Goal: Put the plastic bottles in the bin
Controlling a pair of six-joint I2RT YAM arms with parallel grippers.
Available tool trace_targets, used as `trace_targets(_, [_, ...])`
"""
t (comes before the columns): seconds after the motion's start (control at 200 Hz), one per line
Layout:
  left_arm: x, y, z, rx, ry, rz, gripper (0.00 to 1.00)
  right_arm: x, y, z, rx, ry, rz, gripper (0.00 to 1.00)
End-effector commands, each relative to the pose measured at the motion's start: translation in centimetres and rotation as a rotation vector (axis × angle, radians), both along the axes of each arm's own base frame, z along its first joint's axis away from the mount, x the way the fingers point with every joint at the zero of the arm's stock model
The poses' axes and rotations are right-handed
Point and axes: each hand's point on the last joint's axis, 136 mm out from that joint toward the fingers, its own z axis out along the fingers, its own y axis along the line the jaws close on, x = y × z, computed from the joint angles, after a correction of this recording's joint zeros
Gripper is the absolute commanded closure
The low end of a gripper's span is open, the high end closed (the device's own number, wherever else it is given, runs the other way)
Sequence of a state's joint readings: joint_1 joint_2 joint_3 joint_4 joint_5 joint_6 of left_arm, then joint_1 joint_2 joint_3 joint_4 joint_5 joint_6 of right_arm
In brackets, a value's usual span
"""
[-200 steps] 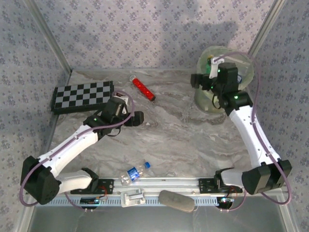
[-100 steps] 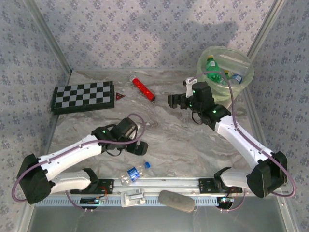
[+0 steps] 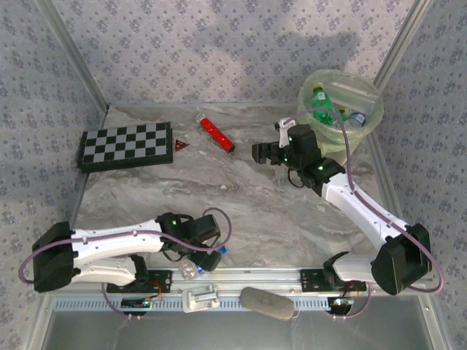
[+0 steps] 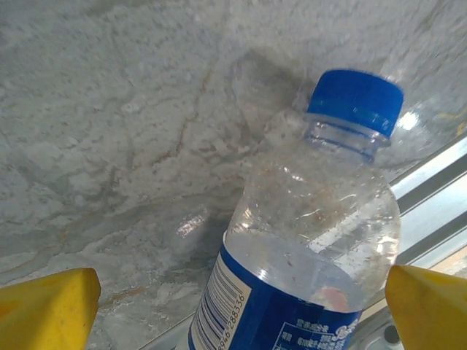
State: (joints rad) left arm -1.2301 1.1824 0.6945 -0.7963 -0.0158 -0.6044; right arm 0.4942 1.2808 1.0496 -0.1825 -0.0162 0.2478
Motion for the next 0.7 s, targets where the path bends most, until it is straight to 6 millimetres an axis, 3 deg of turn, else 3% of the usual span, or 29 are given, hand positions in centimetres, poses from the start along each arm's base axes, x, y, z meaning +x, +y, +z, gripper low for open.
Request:
trace_targets(0.0, [-0.3, 1.4, -1.4, 0.092, -0.005, 0.014, 0.00, 0.3, -0.3, -0.7, -0.021, 0.000, -0.013, 0.01])
trace_targets(0.235, [0.6, 1.6, -2.1, 0.131, -0.046, 0.005, 0.04, 0.3, -0.5, -1.1, -0.024, 0.009, -0.016, 0.01])
trace_targets(0.395, [1.4, 1.7, -2.7, 0.152, -0.091, 0.005, 0.25, 0.3, -0.5, -1.1, -0.024, 0.009, -0.017, 0.01])
trace_targets(0.695, [1.5, 1.7, -3.6, 0.217, -0.073, 0.008, 0.48, 0.2, -0.6, -1.3, -0.023, 0.017, -0.021, 0.01])
